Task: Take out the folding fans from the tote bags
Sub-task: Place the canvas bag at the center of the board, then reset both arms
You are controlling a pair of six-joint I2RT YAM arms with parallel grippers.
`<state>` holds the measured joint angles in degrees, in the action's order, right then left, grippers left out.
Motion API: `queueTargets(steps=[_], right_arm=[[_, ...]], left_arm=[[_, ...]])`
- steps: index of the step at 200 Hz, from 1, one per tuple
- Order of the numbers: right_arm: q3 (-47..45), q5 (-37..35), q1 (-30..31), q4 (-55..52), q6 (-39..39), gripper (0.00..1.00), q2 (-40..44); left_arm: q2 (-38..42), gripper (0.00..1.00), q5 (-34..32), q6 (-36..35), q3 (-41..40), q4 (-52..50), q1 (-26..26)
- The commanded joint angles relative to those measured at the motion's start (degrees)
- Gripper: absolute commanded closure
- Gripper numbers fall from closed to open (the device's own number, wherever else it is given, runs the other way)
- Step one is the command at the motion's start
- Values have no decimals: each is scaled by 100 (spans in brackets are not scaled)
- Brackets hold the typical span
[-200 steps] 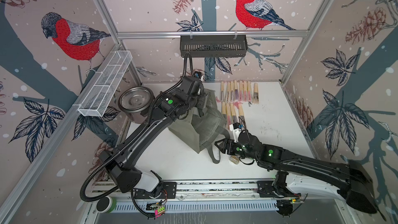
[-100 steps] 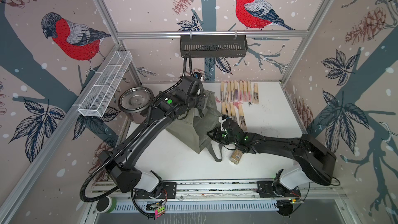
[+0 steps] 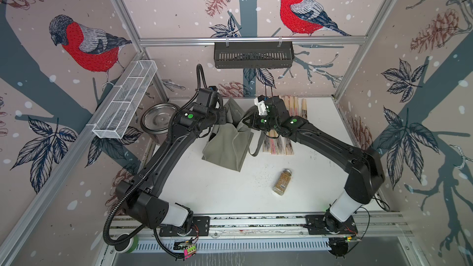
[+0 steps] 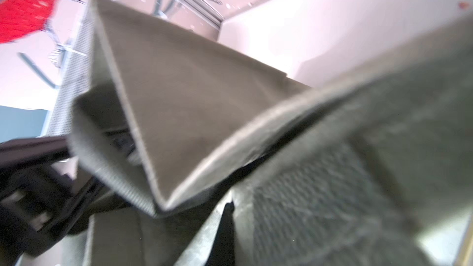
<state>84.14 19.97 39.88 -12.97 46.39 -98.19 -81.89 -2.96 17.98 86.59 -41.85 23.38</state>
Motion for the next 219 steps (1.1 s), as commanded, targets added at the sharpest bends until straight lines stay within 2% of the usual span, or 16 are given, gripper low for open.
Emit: queueTargets(steps=[1, 35, 40, 47, 66, 76, 92, 108, 123, 135, 150, 162, 172, 193, 219], right_arm=[[229, 207, -109, -486, -367, 94, -139], [584, 275, -235, -736, -559, 92, -468], [649, 255, -251, -794, -596, 87, -503], [705, 291, -275, -800, -636, 74, -517], [951, 347, -259, -915, -864, 47, -437], [1143, 358, -257, -1045, -1042, 39, -350], [1500, 196, -261, -1339, -1361, 32, -149], [1608, 69, -319, -1434, -1639, 25, 204], [1420, -241, -424, -1320, -1890, 22, 723], [885, -617, -612, -914, -1932, 20, 1366], [-406, -983, -1037, -7, -1938, 17, 2456], [-1720, -1888, -1311, 849, -1997, 15, 3485], [-2883, -2620, -1588, 1545, -2052, 8, 4321], [-4823, -3421, -2174, 2380, -2329, 4, 5701], [-6231, -4027, -2765, 2603, -2566, 2, 6339]], left_arm=[[66, 100, 296, 146, -291, 421, -179], [132, 100, 401, 147, -573, 607, -324], [153, 100, 409, 132, -581, 622, -329], [172, 100, 410, 121, -566, 641, -362], [296, 78, 422, 50, -475, 725, -401], [422, 60, 386, -22, -416, 822, -404], [691, 21, 183, -97, -259, 961, -404], [1101, 7, 41, -221, -170, 1234, -403], [1708, 4, -603, -237, -392, 1698, -404], [2429, 4, -1233, -326, -963, 2365, -403], [3458, 5, -1915, -588, -2131, 3466, -404], [4289, 6, -2438, -754, -3168, 4139, -403], [4889, 7, -2796, -799, -4046, 4591, -400], [5937, 9, -2994, -1051, -5802, 5345, -403], [6380, 9, -3247, -762, -7236, 6109, -397]])
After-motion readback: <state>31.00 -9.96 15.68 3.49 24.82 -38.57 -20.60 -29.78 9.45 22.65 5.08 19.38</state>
